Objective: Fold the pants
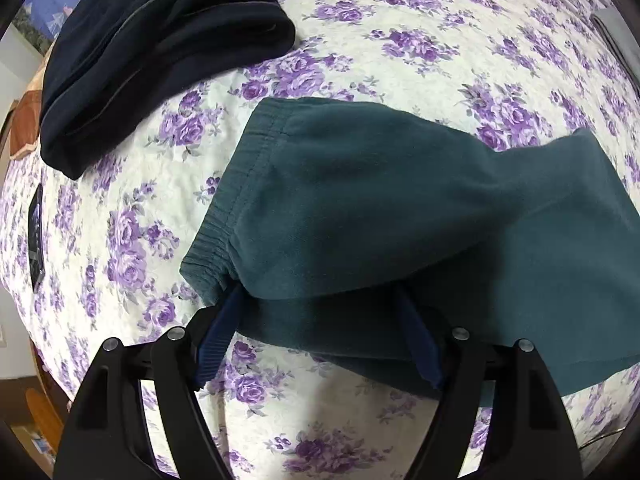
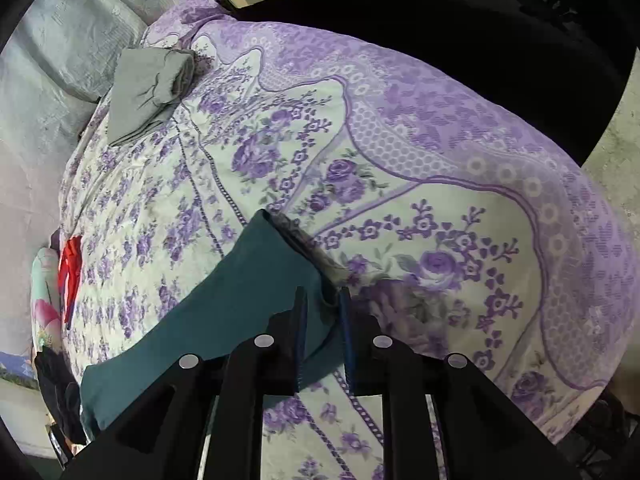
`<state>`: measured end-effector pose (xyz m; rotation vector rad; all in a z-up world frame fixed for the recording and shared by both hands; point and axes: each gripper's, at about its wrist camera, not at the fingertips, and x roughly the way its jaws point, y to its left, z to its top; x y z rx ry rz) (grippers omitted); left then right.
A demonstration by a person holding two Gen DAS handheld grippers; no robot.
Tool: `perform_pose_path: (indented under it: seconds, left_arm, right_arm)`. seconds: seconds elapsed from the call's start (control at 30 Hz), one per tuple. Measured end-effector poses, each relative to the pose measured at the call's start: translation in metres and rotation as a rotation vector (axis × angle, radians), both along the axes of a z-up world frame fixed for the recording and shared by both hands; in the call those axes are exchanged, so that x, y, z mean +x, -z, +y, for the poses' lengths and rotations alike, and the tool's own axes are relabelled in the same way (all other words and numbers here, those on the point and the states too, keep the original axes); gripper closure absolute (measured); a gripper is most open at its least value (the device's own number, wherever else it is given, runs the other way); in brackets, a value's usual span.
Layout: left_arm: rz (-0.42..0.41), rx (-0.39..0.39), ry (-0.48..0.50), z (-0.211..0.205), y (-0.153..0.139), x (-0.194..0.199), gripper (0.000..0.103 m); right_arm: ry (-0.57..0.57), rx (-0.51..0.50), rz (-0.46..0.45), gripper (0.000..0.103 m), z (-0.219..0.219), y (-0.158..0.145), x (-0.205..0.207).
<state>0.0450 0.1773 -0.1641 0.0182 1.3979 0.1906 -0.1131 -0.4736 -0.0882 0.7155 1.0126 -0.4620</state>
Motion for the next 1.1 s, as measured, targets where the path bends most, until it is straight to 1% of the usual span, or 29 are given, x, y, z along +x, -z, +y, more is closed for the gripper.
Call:
perform_pose_path:
  seconds: [0.07,0.1,0.13,0.2,0.3,0.37,0.47,0.53,0.6,0.63,0.67,0.7,0.73,0.77,0.8,0.83,0.87,0.9,0.93,0.97,1.0,1.07,1.1]
  left_arm:
    - [0.003,-0.001,0.007,0.001,-0.001,0.001,0.03]
    - [0.004,-0.004,0.005,-0.003,0.0,0.006,0.03]
    - [0.004,-0.006,0.002,-0.003,0.0,0.007,0.03]
    - [0.003,-0.009,-0.002,-0.005,-0.002,0.008,0.029]
    - [0.002,-0.006,-0.004,-0.005,-0.003,0.009,0.029]
    - [0.003,-0.008,-0.005,-0.006,-0.004,0.01,0.029]
    - [0.001,-0.018,-0.008,-0.004,-0.009,0.004,0.029]
    - [0.005,-0.027,-0.006,-0.001,-0.011,0.002,0.029]
    - [0.008,-0.037,-0.003,0.003,-0.012,0.003,0.029]
    - [0.01,-0.043,-0.004,0.004,-0.015,0.002,0.029]
    - [0.016,-0.043,0.001,0.005,-0.016,0.004,0.029]
    - [0.019,-0.039,0.005,0.005,-0.018,0.004,0.029]
    - [0.017,-0.039,0.008,0.005,-0.021,0.005,0.029]
    - [0.005,-0.049,0.015,0.005,-0.028,0.004,0.029]
    - [-0.008,-0.065,0.024,0.004,-0.034,0.002,0.029]
    - [-0.013,-0.076,0.03,0.003,-0.037,0.002,0.029]
    - [-0.024,-0.099,0.042,0.001,-0.042,0.001,0.029]
    - [-0.036,-0.126,0.056,-0.002,-0.045,0.0,0.029]
    - [-0.044,-0.139,0.067,-0.005,-0.046,-0.001,0.026]
    - [-0.048,-0.138,0.074,-0.007,-0.046,-0.001,0.023]
    - [-0.052,-0.116,0.082,-0.01,-0.042,-0.002,0.022]
    - [-0.018,-0.077,0.078,-0.012,-0.03,-0.003,0.022]
    - [0.016,-0.06,0.069,-0.011,-0.021,-0.006,0.022]
  right_arm:
    - [-0.023,-0.023,0.009,0.089,0.003,-0.001,0.004]
    - [-0.028,-0.017,0.007,0.095,0.003,-0.001,0.005]
    - [-0.031,-0.02,0.007,0.099,0.002,-0.001,0.007]
    - [-0.024,-0.034,-0.004,0.099,0.002,-0.003,0.008]
    - [-0.02,-0.026,-0.038,0.099,-0.001,-0.012,0.007]
    - [-0.033,-0.015,-0.072,0.1,-0.003,-0.024,0.001]
    - [-0.04,-0.016,-0.075,0.1,-0.004,-0.035,-0.013]
    - [-0.032,-0.009,-0.036,0.1,-0.006,-0.028,-0.022]
    - [-0.02,0.001,0.016,0.099,-0.011,-0.005,-0.022]
    - [-0.022,-0.023,0.079,0.098,-0.011,0.01,-0.018]
    - [-0.009,-0.091,0.169,0.097,-0.01,0.019,-0.013]
    - [0.005,-0.152,0.214,0.095,-0.008,0.02,-0.01]
    - [0.014,-0.192,0.205,0.093,-0.004,0.015,-0.007]
    - [0.016,-0.217,0.167,0.089,0.002,0.007,-0.003]
    - [-0.005,-0.248,0.117,0.072,0.012,-0.005,0.004]
    - [-0.034,-0.266,0.072,0.064,0.021,-0.015,0.011]
    - [-0.078,-0.265,0.023,0.064,0.032,-0.022,0.019]
    - [-0.15,-0.211,-0.024,0.064,0.045,-0.025,0.031]
    - [-0.228,-0.14,-0.046,0.065,0.06,-0.023,0.044]
    - [-0.297,-0.09,-0.052,0.065,0.075,-0.018,0.055]
    - [-0.389,-0.041,-0.043,0.065,0.099,-0.007,0.069]
    - [-0.512,0.044,0.032,0.066,0.129,0.016,0.081]
    - [-0.583,0.026,0.136,0.066,0.148,0.034,0.085]
